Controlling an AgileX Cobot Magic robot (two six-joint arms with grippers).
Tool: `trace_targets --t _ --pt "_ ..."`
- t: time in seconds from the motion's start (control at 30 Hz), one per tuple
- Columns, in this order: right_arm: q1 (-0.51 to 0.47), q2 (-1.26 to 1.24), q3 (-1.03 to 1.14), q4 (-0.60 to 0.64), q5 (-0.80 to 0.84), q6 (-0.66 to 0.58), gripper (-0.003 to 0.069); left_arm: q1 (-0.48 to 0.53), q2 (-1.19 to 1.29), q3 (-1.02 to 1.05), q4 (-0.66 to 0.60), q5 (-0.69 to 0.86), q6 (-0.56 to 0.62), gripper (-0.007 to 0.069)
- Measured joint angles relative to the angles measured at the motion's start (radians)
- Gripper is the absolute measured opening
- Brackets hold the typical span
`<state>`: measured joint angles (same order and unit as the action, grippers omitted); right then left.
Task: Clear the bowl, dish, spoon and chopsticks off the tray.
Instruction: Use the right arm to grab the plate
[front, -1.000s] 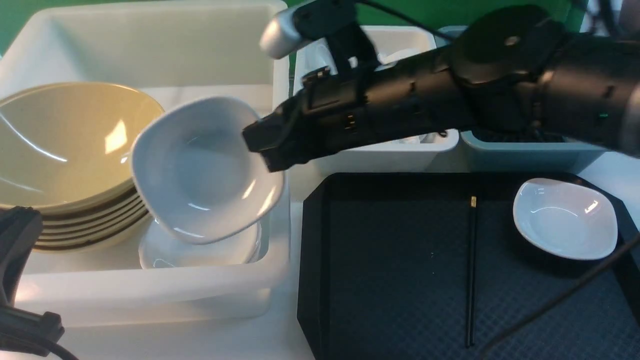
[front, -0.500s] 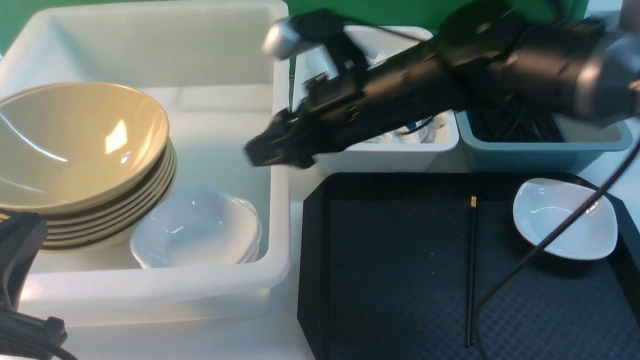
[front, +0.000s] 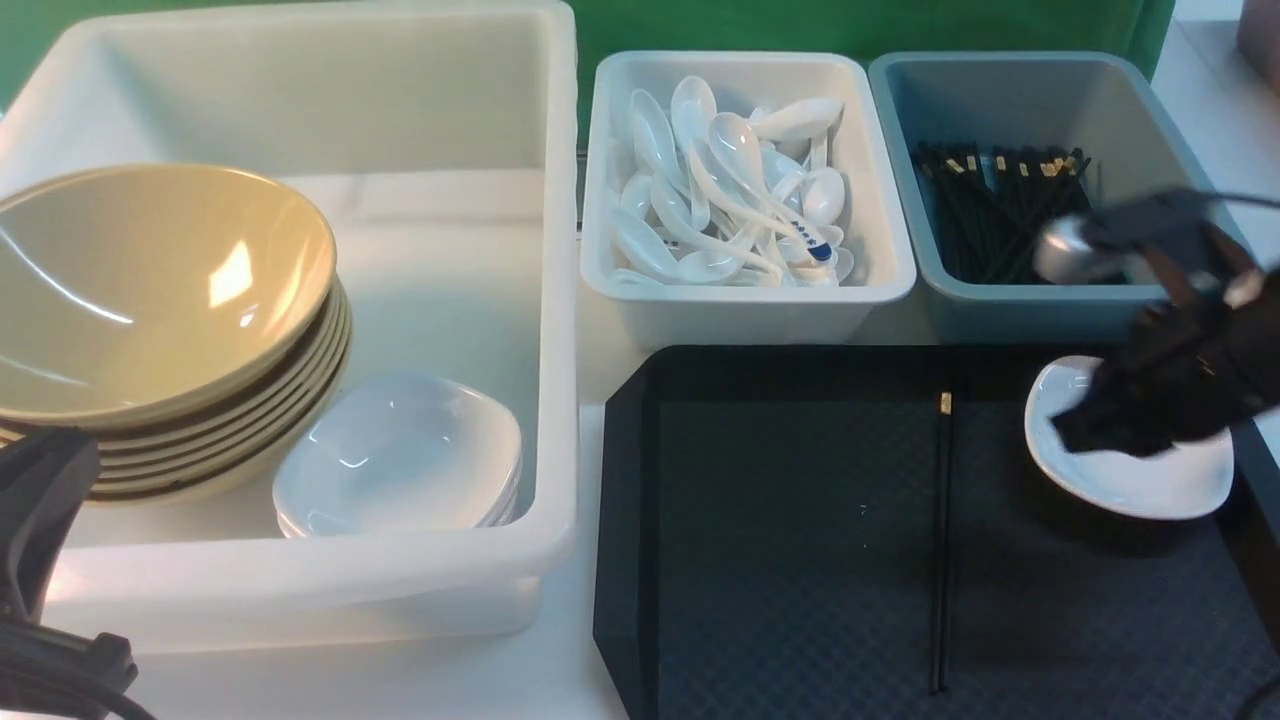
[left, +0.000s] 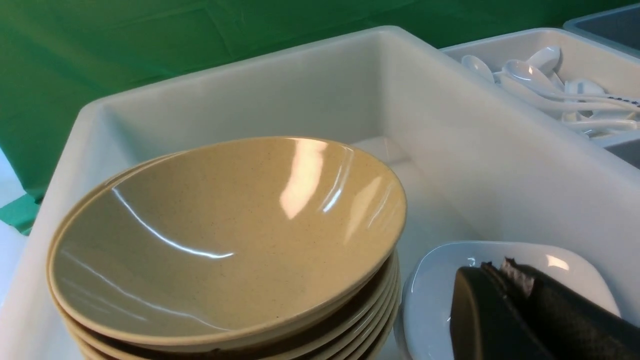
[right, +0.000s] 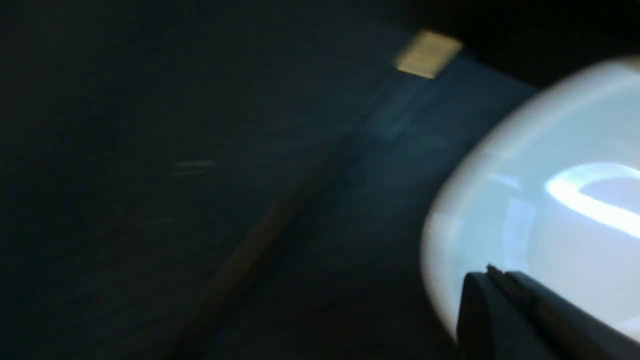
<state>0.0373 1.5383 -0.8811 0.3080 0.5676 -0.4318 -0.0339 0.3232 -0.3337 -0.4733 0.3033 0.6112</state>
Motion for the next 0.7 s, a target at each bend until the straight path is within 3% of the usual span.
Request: trace_targets --t 0.17,0.43,0.57,0.7 --pt "-0.052 0.088 0.034 0.008 -0.101 0.055 0.0034 0.000 0.000 0.000 -0.040 0.000 0.000 -0.0008" --pt "-0.025 0.149 0.029 0.126 -0.071 0.071 0.0046 0.000 0.000 0.000 -0.050 0.000 0.000 -0.0008" --pt "-0.032 0.085 0.017 0.114 -0.013 0.065 0.0120 -0.004 0.000 0.000 -0.050 0.000 0.000 -0.0008" --pt "-0.098 0.023 -0.006 0.053 0.018 0.073 0.0262 -0.006 0.000 0.000 -0.051 0.000 0.000 -0.0008"
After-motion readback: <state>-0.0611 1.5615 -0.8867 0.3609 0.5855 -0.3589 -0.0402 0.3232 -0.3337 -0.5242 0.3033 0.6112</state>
